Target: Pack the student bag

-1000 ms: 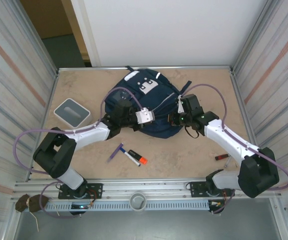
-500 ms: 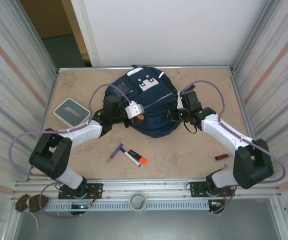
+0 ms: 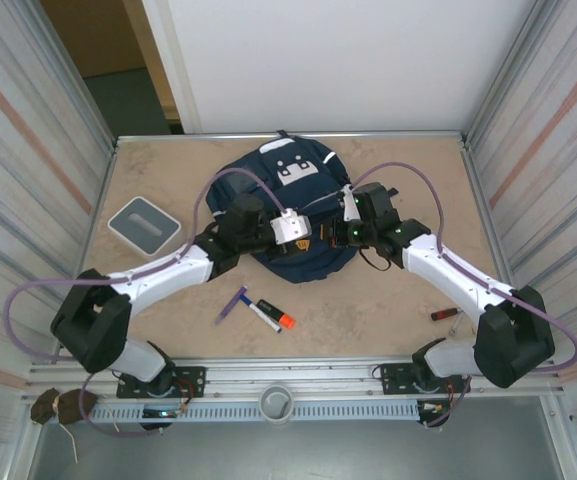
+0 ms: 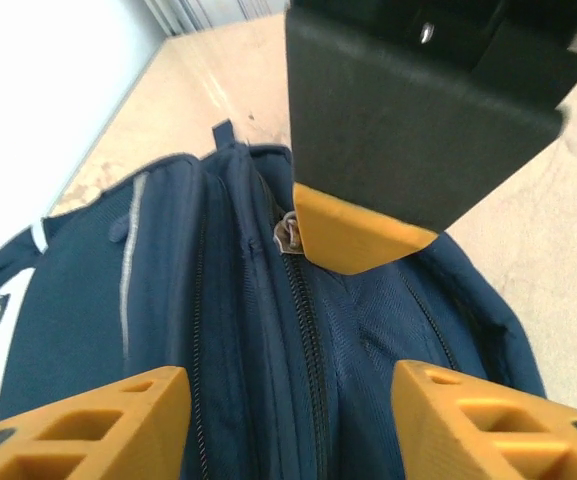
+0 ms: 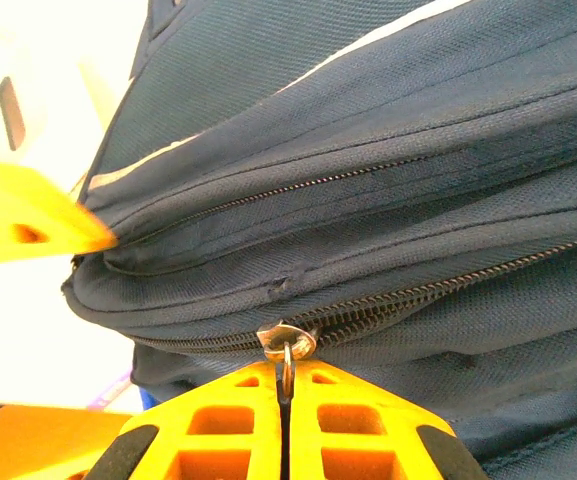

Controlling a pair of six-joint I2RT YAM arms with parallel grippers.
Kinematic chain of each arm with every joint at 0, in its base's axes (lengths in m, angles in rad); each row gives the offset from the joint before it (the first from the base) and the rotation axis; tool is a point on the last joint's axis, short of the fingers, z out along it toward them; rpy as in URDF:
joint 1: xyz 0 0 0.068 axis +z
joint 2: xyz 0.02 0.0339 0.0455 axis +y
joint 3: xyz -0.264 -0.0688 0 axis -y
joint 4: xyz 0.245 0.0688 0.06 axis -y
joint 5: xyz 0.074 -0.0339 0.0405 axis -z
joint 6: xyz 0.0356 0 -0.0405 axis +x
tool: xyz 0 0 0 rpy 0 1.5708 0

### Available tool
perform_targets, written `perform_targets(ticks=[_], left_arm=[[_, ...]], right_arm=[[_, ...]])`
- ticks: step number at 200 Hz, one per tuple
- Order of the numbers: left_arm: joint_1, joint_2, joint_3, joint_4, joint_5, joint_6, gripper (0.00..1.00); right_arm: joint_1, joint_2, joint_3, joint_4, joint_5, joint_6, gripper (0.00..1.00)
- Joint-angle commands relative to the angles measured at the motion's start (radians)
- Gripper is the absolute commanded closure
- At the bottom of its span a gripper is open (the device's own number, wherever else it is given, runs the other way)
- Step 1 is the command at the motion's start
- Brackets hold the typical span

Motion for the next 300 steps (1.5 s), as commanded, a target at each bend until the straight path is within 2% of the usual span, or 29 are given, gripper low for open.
perform_targets(ticks=[1, 14, 33, 40, 60, 75, 96, 111, 126, 147, 160, 173, 196, 222, 243, 268, 300], left_arm=[[0.001, 0.042, 0.039, -0.029, -0.032, 0.042, 0.52], [0.005, 0.055, 0.04, -0.015, -0.039, 0.048, 0.64], [0.032, 0.058, 0.035, 0.012, -0.01, 0.048, 0.89], [0.047, 0.053, 0.032, 0.024, 0.011, 0.042, 0.94], [0.097, 0.02, 0.009, 0.078, 0.095, 0.005, 1.0], [0.142, -0.015, -0.02, 0.122, 0.177, -0.033, 1.0], [0.215, -0.047, -0.075, 0.221, 0.268, -0.107, 1.0], [0.268, -0.045, -0.104, 0.268, 0.287, -0.149, 0.99], [0.3, -0.014, -0.095, 0.24, 0.247, -0.15, 0.97], [0.301, 0.019, -0.045, 0.097, 0.171, -0.112, 0.83], [0.293, 0.011, -0.036, 0.06, 0.168, -0.118, 0.69], [0.261, -0.018, -0.044, 0.046, 0.143, -0.114, 0.56], [0.171, -0.055, -0.04, 0.009, 0.05, -0.057, 0.45], [0.073, -0.014, 0.028, -0.07, -0.074, 0.02, 0.43], [0.027, 0.046, 0.095, -0.096, -0.136, 0.065, 0.43], [0.0, 0.113, 0.152, -0.108, -0.16, 0.102, 0.53], [0.005, 0.124, 0.148, -0.062, -0.146, 0.13, 0.9]], right_arm=[[0.003, -0.056, 0.046, 0.057, -0.035, 0.007, 1.0], [-0.008, -0.057, 0.039, 0.046, -0.031, -0.001, 1.0], [-0.048, -0.062, 0.017, 0.035, -0.022, -0.016, 1.0], [-0.068, -0.06, 0.012, 0.019, -0.009, -0.027, 1.0], [-0.14, -0.03, 0.018, -0.059, 0.076, -0.064, 1.0], [-0.192, 0.022, 0.047, -0.128, 0.176, -0.079, 1.0], [-0.244, 0.091, 0.087, -0.14, 0.234, -0.099, 1.0], [-0.25, 0.129, 0.116, -0.123, 0.209, -0.105, 1.0], [-0.244, 0.132, 0.123, -0.084, 0.14, -0.092, 1.0], [-0.221, 0.112, 0.116, -0.038, 0.07, -0.076, 1.0], [-0.206, 0.092, 0.117, -0.024, 0.043, -0.065, 1.0], [-0.19, 0.073, 0.116, -0.012, 0.018, -0.048, 1.0], [-0.158, 0.037, 0.116, 0.002, -0.016, -0.018, 1.0], [-0.123, 0.006, 0.113, 0.014, -0.04, 0.003, 1.0], [-0.1, -0.012, 0.107, 0.028, -0.054, 0.017, 1.0], [-0.079, -0.02, 0.095, 0.043, -0.072, 0.023, 1.0], [-0.11, -0.008, 0.082, -0.015, -0.019, -0.033, 1.0]])
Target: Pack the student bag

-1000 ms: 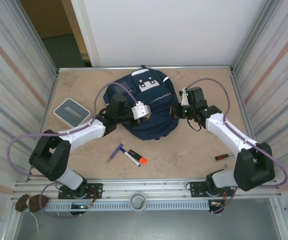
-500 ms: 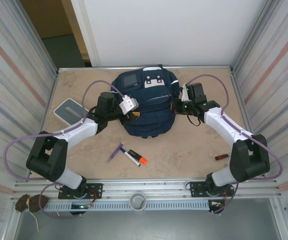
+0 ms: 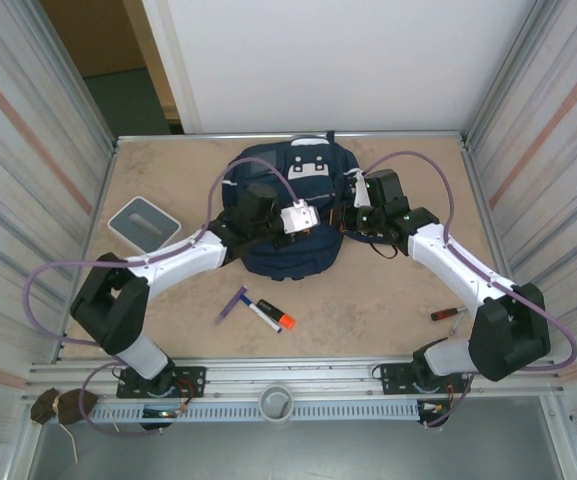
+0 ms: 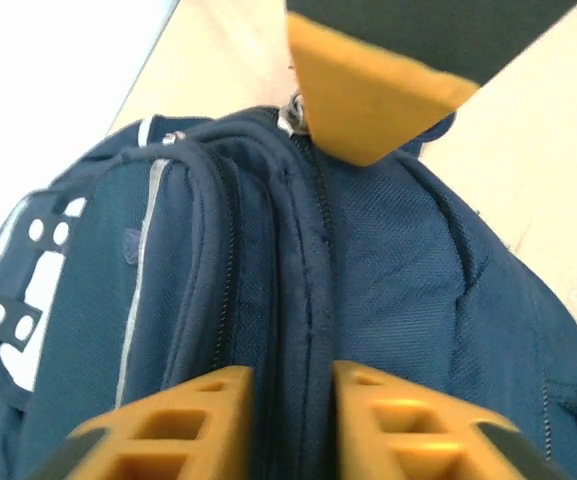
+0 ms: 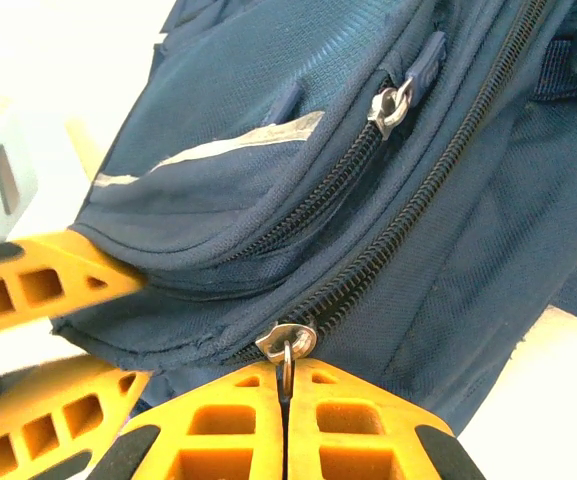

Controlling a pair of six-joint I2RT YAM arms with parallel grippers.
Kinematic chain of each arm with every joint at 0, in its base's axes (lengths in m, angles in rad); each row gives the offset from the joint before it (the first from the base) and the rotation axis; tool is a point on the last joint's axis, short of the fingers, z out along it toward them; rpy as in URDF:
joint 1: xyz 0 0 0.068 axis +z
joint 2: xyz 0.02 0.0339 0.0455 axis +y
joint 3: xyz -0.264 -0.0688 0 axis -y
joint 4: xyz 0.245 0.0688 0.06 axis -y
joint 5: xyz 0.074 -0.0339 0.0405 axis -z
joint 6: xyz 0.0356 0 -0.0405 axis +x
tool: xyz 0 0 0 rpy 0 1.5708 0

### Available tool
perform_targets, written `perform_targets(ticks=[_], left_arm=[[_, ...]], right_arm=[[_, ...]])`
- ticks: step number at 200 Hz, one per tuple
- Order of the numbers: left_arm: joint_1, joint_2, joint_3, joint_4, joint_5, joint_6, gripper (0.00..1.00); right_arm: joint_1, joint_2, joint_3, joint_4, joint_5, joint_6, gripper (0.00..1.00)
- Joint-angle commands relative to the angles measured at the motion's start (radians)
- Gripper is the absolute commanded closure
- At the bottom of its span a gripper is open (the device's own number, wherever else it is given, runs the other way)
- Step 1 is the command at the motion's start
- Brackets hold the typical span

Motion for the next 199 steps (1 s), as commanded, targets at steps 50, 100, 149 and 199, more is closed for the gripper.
perform_targets(ticks=[50, 100, 149, 199], left_arm=[[0.105, -0.123, -0.096, 0.192, 0.307, -0.035, 1.0], [0.176, -0.155, -0.131, 0.215, 0.451, -0.043, 1.0], [0.234, -0.146, -0.154, 0.263, 0.529, -0.05, 1.0], [0.237, -0.108, -0.142, 0.275, 0.552, -0.056, 1.0]], right_arm=[[-0.21, 0.135, 0.051, -0.086, 0.129, -0.09, 1.0], [-0.263, 0.305, 0.149, -0.016, 0.089, -0.119, 0.99], [-0.305, 0.241, 0.118, -0.043, 0.125, -0.133, 0.92], [-0.438, 0.186, 0.021, 0.09, -0.309, -0.083, 0.58]])
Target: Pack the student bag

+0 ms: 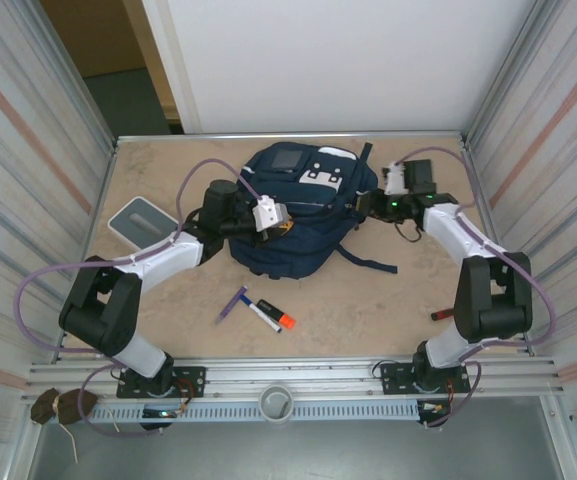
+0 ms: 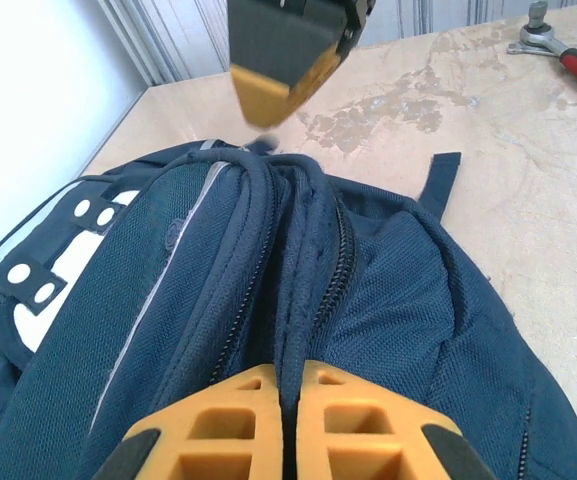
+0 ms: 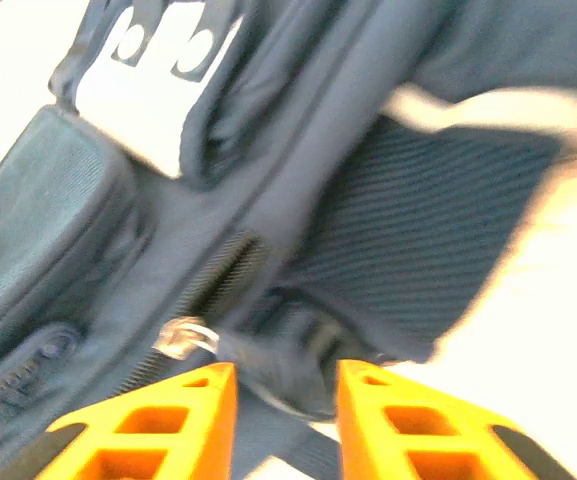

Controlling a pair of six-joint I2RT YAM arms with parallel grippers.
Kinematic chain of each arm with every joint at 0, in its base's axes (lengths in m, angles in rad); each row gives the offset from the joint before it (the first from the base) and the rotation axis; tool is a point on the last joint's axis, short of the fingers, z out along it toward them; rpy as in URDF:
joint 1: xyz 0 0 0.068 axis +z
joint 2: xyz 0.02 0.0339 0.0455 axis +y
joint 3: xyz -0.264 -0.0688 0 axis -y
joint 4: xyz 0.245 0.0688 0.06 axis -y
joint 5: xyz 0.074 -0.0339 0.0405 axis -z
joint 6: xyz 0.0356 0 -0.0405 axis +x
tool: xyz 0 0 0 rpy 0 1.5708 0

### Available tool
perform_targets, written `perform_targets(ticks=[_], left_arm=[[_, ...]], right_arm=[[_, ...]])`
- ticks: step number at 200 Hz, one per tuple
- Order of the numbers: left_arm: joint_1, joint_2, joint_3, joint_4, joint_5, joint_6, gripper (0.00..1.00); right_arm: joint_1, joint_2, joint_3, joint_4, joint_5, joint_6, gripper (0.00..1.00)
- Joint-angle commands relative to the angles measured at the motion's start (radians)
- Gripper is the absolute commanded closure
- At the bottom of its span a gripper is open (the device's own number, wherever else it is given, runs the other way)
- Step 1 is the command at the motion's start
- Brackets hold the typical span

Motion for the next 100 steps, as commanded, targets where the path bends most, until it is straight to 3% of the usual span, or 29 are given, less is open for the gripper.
perform_targets(ticks=[1, 23, 42, 53, 67, 77, 100], left_arm=[[0.017, -0.049, 0.013, 0.087, 0.057, -0.024, 1.0], [0.017, -0.037, 0.022, 0.088, 0.067, -0.032, 1.0], [0.017, -0.03, 0.025, 0.09, 0.069, -0.034, 1.0], [0.017, -0.024, 0.028, 0.088, 0.069, -0.032, 1.0], [0.017, -0.016, 0.033, 0.087, 0.069, -0.035, 1.0], [0.017, -0.012, 0.034, 0.087, 0.065, -0.038, 1.0], [0.018, -0.007, 0.027, 0.08, 0.023, -0.032, 1.0]], right_arm=[[-0.082, -0.005, -0.024, 0.067, -0.103, 0.058, 0.57], [-0.114, 0.063, 0.007, 0.067, -0.007, 0.163, 0.45], [-0.107, 0.163, 0.055, 0.119, -0.044, 0.228, 0.38], [-0.096, 0.228, 0.099, 0.147, -0.087, 0.257, 0.27], [-0.074, 0.303, 0.163, 0.145, -0.088, 0.267, 0.24], [-0.063, 0.351, 0.21, 0.133, -0.087, 0.265, 0.3], [-0.061, 0.399, 0.238, 0.142, -0.095, 0.283, 0.68]])
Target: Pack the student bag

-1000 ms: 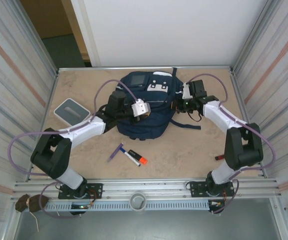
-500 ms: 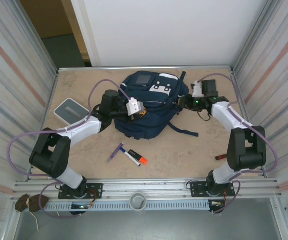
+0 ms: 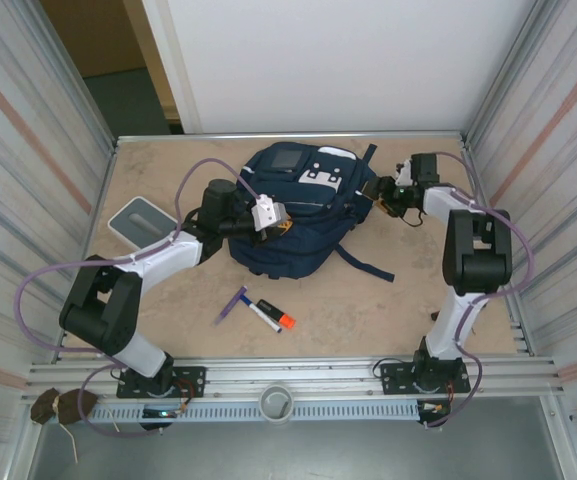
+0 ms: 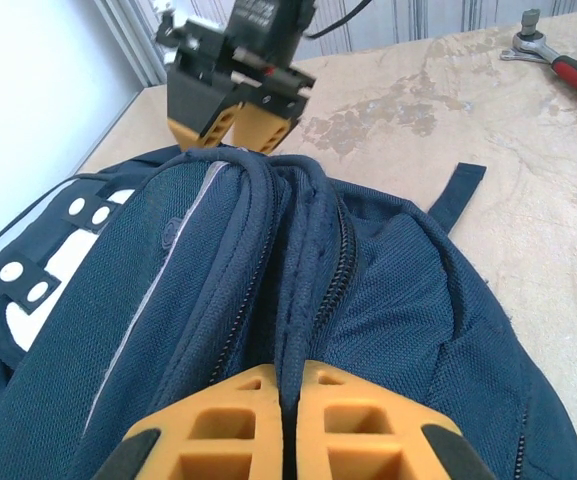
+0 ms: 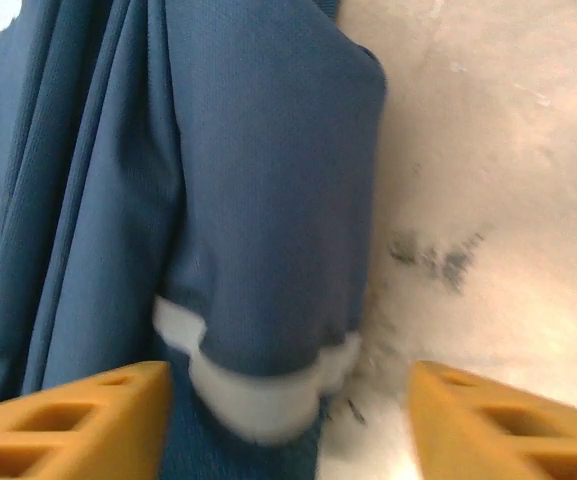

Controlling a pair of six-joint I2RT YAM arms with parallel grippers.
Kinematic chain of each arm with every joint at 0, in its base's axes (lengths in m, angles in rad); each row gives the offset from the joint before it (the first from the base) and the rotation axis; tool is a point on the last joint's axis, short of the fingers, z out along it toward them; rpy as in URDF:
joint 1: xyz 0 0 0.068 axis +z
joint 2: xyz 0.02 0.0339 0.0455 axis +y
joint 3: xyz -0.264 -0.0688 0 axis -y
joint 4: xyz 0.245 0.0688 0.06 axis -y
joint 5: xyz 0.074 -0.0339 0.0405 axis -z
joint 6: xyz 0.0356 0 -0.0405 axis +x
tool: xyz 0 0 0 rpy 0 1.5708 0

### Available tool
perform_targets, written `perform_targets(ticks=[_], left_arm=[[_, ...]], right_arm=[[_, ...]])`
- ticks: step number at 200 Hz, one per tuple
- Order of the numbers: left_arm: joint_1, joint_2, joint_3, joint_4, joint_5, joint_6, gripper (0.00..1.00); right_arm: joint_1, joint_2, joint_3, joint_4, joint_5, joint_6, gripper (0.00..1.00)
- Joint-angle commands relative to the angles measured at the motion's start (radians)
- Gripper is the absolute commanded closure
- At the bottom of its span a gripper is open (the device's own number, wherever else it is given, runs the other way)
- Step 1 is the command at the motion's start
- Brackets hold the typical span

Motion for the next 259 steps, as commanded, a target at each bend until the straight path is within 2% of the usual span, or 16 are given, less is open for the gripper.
perform_targets(ticks=[1, 13, 36, 55, 64, 83, 93, 104, 138, 151, 164, 185, 207, 259], left_arm=[[0.011, -0.013, 0.026, 0.079, 0.0, -0.023, 1.0], [0.018, -0.009, 0.03, 0.06, -0.05, -0.021, 0.99], [0.05, 0.013, 0.071, -0.022, -0.154, -0.043, 0.95], [0.078, 0.025, 0.086, -0.056, -0.249, -0.084, 0.91], [0.082, 0.021, 0.077, -0.06, -0.303, -0.115, 0.83], [0.084, -0.01, 0.039, -0.058, -0.387, -0.197, 0.72], [0.084, -0.036, 0.014, -0.065, -0.418, -0.26, 0.61], [0.083, -0.068, 0.003, -0.105, -0.477, -0.352, 0.54], [0.066, -0.169, 0.017, -0.339, -0.71, -0.714, 0.45], [0.044, -0.208, -0.004, -0.367, -0.749, -0.823, 0.43], [-0.013, -0.241, -0.034, -0.354, -0.806, -0.875, 0.39], [-0.15, -0.251, -0.035, -0.337, -0.972, -0.882, 0.28], [-0.254, -0.199, 0.021, -0.355, -1.116, -0.857, 0.22], [-0.269, -0.151, 0.029, -0.363, -1.073, -0.899, 0.21]], right_arm=[[0.005, 0.027, 0.043, 0.018, -0.029, 0.047, 0.7], [-0.003, -0.001, 0.005, 0.021, 0.012, 0.055, 0.81], [-0.016, -0.113, -0.139, 0.075, 0.071, 0.078, 0.9], [-0.007, -0.232, -0.272, 0.111, 0.129, 0.096, 0.94], [0.004, -0.283, -0.334, 0.13, 0.156, 0.108, 0.94], [0.055, -0.372, -0.442, 0.166, 0.179, 0.123, 0.93], [0.09, -0.4, -0.47, 0.146, 0.183, 0.107, 0.89], [0.124, -0.434, -0.492, 0.102, 0.2, 0.069, 0.81], [0.19, -0.619, -0.516, -0.057, 0.316, -0.065, 0.55], [0.227, -0.682, -0.504, -0.093, 0.376, -0.096, 0.44], [0.263, -0.715, -0.485, -0.094, 0.414, -0.105, 0.36], [0.299, -0.669, -0.422, -0.042, 0.364, -0.097, 0.32], [0.32, -0.53, -0.295, -0.028, 0.276, -0.059, 0.35], [0.332, -0.27, -0.118, -0.015, 0.148, 0.018, 0.41]])
